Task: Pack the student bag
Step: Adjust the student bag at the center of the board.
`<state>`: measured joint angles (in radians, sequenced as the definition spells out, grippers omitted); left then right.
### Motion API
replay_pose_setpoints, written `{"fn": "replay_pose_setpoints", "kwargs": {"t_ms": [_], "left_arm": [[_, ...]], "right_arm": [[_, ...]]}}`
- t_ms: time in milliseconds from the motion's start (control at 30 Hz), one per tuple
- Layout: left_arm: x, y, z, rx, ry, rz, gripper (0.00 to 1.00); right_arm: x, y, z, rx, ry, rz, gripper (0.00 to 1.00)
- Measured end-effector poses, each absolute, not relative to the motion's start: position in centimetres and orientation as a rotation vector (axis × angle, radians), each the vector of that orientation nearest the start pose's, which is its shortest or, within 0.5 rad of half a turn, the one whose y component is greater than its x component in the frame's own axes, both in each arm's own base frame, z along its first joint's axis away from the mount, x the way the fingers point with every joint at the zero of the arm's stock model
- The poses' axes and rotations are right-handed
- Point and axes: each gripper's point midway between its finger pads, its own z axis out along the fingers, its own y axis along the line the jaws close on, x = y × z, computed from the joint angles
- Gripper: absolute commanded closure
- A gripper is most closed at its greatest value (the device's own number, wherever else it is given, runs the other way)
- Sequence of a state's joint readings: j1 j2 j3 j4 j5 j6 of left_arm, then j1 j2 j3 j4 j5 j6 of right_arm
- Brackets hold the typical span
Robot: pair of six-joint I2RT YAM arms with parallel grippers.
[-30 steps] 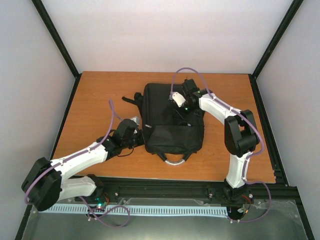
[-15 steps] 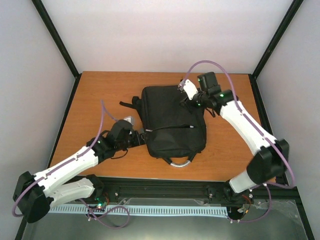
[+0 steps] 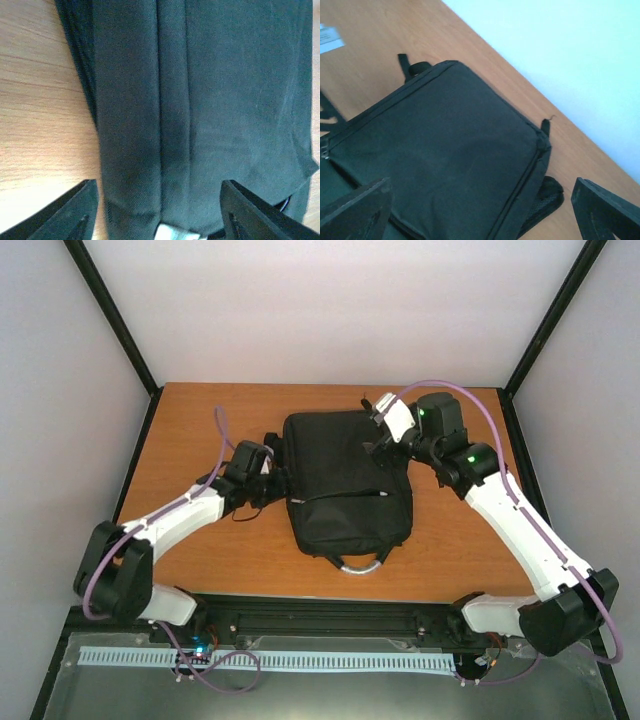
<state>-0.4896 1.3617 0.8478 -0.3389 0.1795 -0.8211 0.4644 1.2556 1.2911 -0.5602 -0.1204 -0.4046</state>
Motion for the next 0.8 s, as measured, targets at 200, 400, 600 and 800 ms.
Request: {"fn": "replay_pose_setpoints", "kwargs": {"t_ms": [200, 400, 600, 800], "left_arm": [[32.5, -22.0, 10.2, -0.313, 2.609, -0.869, 0.53], [32.1, -22.7, 10.1, -0.301, 2.63, -0.933, 0.59], [30.8, -22.4, 10.8, -0.304, 2.639, -0.954, 0.4], [27.9, -20.9, 10.4, -0.345, 2.658, -0.954, 0.31]], "right_arm": [[32.6, 21.5, 28.1, -1.07, 1.937, 0.255, 0.31], [29.6, 24.8, 24.8, -1.219, 1.988, 0.359, 0.42], [26.8, 28.1, 22.3, -1.376, 1.973, 0.392, 0.5], [26.3, 29.9, 19.7, -1.447, 2.006, 0.39, 0.56]]}}
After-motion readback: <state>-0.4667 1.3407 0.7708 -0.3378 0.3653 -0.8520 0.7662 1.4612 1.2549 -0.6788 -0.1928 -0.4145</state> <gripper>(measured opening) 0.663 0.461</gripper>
